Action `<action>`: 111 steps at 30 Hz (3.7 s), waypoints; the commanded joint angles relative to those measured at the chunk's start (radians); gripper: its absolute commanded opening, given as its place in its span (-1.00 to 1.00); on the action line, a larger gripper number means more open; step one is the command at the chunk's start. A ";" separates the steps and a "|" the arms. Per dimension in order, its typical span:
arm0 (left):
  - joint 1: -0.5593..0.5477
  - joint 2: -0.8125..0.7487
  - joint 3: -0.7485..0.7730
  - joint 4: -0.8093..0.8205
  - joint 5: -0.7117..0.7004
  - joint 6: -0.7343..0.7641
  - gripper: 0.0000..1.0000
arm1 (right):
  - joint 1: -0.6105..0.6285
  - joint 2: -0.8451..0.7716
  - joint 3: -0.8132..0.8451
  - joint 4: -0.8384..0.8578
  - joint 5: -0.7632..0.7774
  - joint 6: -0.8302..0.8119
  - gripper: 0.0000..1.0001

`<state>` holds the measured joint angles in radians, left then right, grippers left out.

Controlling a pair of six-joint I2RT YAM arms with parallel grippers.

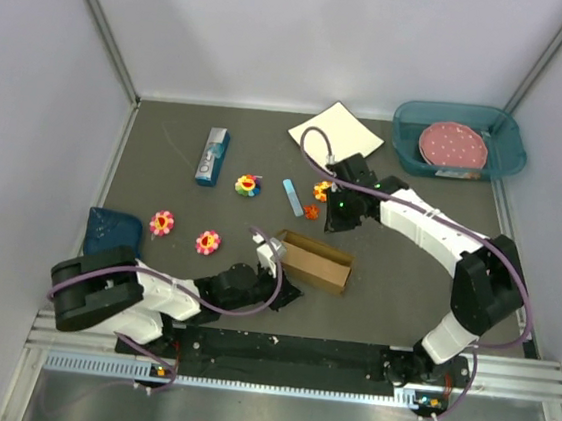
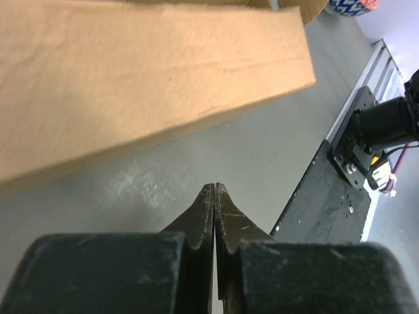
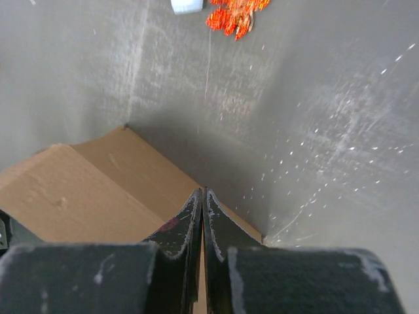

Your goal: Fold the paper box

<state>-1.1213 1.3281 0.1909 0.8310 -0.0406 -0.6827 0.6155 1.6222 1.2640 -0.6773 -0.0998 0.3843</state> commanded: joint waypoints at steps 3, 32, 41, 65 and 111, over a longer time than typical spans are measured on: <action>-0.005 0.109 0.108 0.168 0.016 0.009 -1.00 | 0.046 0.028 -0.057 0.042 0.002 -0.022 -1.00; -0.005 0.257 0.202 0.157 -0.048 0.025 -0.92 | 0.135 0.021 -0.173 0.090 -0.095 -0.025 -1.00; -0.003 0.105 0.144 0.093 -0.044 0.049 -0.86 | 0.118 0.002 -0.144 0.065 -0.015 -0.022 -1.00; -0.005 -0.754 0.147 -0.699 -0.503 0.176 -0.32 | -0.008 -0.364 -0.046 -0.025 0.189 0.018 -0.53; 0.520 -0.311 0.257 -0.634 -0.205 0.025 -0.29 | 0.248 -1.156 -0.998 0.168 0.239 0.814 -1.00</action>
<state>-0.6186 1.0382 0.5129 0.1734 -0.4065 -0.4995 0.8532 0.4915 0.3172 -0.7086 0.1646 1.0603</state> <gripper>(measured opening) 0.360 0.003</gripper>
